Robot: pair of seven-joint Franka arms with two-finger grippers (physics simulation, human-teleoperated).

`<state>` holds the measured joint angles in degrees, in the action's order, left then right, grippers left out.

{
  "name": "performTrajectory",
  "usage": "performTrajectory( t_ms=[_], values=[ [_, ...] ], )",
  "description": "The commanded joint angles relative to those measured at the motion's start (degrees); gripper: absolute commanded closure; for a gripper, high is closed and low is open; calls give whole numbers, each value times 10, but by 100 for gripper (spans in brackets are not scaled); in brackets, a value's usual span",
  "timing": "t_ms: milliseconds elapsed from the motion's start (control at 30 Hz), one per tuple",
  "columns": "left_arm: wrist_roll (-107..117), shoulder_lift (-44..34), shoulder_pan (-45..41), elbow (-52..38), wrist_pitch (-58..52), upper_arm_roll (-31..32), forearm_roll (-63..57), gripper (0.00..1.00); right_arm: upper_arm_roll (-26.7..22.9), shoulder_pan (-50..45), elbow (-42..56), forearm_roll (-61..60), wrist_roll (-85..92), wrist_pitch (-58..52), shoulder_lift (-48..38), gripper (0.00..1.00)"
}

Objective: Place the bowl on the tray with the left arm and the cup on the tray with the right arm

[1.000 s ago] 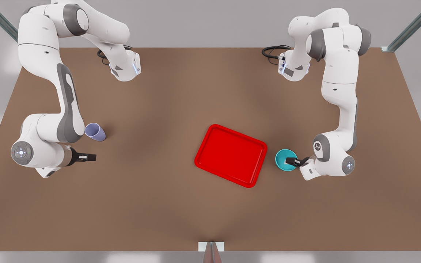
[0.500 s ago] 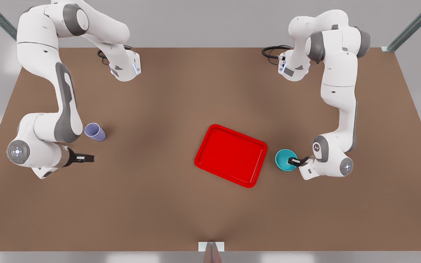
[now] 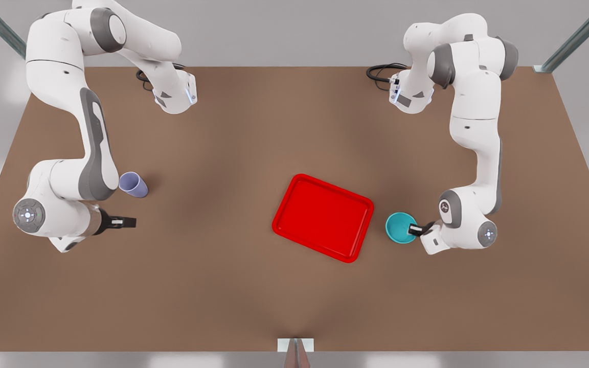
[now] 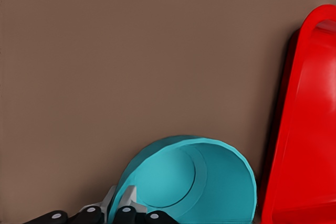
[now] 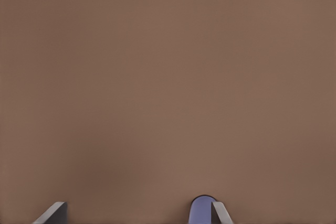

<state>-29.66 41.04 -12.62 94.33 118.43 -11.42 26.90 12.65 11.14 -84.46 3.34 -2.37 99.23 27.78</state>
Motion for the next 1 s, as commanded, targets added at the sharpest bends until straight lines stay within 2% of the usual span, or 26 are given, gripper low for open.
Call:
performTrajectory(
  t_ms=[0,167,500,967],
  values=[
    [1,-3,1,-4,-1,0,20,79,0,-1,0,0,0,1,0,0],
    [101,-26,-22,-24,-2,3,25,79,0,-1,0,0,0,1,0,0],
    [196,-30,-26,-24,3,130,21,79,0,0,0,1,0,1,1,0],
    [197,-3,-66,-23,23,132,25,79,0,1,0,2,0,1,2,0]
  ],
)
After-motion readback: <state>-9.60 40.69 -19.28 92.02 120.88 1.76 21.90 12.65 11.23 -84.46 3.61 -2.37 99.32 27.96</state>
